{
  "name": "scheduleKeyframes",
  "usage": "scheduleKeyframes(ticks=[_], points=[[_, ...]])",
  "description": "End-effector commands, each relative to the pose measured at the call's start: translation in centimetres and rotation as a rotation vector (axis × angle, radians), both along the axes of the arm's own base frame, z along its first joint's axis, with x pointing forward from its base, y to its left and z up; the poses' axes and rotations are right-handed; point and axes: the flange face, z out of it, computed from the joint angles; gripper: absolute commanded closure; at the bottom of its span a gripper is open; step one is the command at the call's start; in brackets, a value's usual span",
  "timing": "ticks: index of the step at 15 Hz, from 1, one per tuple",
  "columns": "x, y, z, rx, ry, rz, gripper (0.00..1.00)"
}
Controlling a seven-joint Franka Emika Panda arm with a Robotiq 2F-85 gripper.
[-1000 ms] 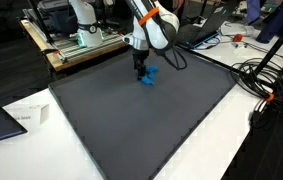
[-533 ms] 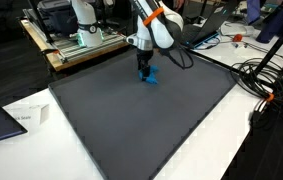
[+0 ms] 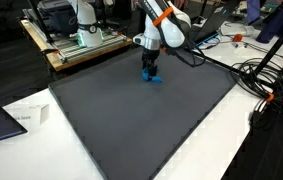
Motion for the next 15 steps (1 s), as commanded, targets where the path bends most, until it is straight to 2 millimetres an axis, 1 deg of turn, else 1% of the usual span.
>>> scheduleKeyframes(ticks=[1, 4, 5, 6, 9, 10, 14, 15], points=[[1.3, 1.5, -0.8, -0.012, 0.004, 0.105, 0.0], [1.7, 2.5, -0.5, -0.014, -0.012, 0.205, 0.0], [1.8, 2.6, -0.6, -0.011, -0.014, 0.228, 0.24], [1.9, 2.6, -0.6, -0.01, -0.014, 0.244, 0.26], [2.0, 2.4, -0.3, -0.006, -0.016, 0.283, 0.48], [2.0, 2.3, -0.1, -0.007, -0.017, 0.293, 0.54], [2.0, 2.0, 0.9, 0.0, -0.022, 0.334, 0.82], [1.9, 1.9, 1.1, 0.0, -0.024, 0.34, 0.86]])
